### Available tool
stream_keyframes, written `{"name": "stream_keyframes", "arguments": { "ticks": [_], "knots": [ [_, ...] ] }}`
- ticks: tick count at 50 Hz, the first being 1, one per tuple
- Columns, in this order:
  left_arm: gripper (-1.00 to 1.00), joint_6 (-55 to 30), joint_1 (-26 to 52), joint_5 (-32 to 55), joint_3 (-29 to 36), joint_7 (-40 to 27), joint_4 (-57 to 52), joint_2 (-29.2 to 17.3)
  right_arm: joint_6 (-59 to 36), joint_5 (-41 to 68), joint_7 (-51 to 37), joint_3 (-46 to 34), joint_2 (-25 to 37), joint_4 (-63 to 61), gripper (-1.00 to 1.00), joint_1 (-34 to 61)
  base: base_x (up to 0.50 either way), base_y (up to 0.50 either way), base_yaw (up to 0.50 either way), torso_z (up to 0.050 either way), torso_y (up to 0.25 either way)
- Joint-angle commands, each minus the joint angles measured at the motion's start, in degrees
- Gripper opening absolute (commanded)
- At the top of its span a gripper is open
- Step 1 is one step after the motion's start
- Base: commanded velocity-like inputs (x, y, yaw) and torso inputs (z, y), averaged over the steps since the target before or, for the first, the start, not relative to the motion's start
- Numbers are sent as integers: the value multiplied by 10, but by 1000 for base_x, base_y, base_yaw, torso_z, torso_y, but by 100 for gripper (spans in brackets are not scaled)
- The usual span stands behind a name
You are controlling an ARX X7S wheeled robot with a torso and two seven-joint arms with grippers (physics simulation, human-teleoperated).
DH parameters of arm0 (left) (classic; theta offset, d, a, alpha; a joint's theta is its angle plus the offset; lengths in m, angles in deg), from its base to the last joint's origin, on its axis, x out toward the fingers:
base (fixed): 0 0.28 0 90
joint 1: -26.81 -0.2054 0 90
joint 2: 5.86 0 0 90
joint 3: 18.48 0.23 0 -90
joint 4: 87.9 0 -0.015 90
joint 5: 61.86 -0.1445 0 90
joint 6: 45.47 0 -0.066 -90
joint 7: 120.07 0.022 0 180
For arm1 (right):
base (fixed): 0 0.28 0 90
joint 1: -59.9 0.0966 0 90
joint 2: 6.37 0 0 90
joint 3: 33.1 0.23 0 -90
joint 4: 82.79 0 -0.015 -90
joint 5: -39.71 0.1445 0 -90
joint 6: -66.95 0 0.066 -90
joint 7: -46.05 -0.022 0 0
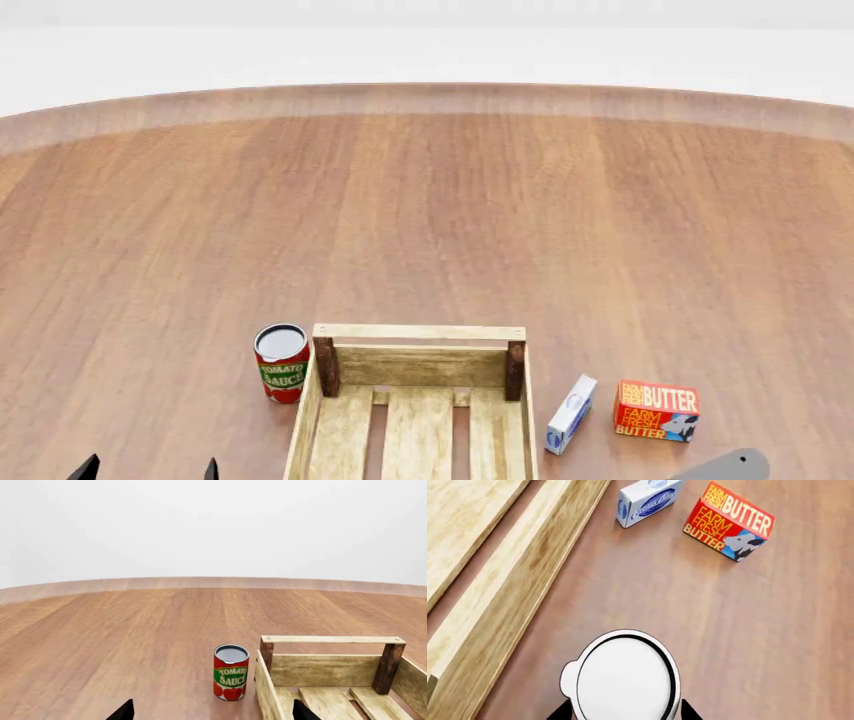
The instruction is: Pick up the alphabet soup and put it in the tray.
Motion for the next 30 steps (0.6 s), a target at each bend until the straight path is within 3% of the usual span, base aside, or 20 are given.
{"name": "stream_keyframes", "arguments": {
  "ticks": [1,30],
  "knots": [
    [100,1,1,2,3,-2,0,-2,4,-11,1,-2,1,-2,-100,2,0,0,0,0,0],
    [100,2,1,8,9,-8,0,-7,-94,38,3,44,53,-137,-100,-13,0,0,0,0,0]
  ]
}}
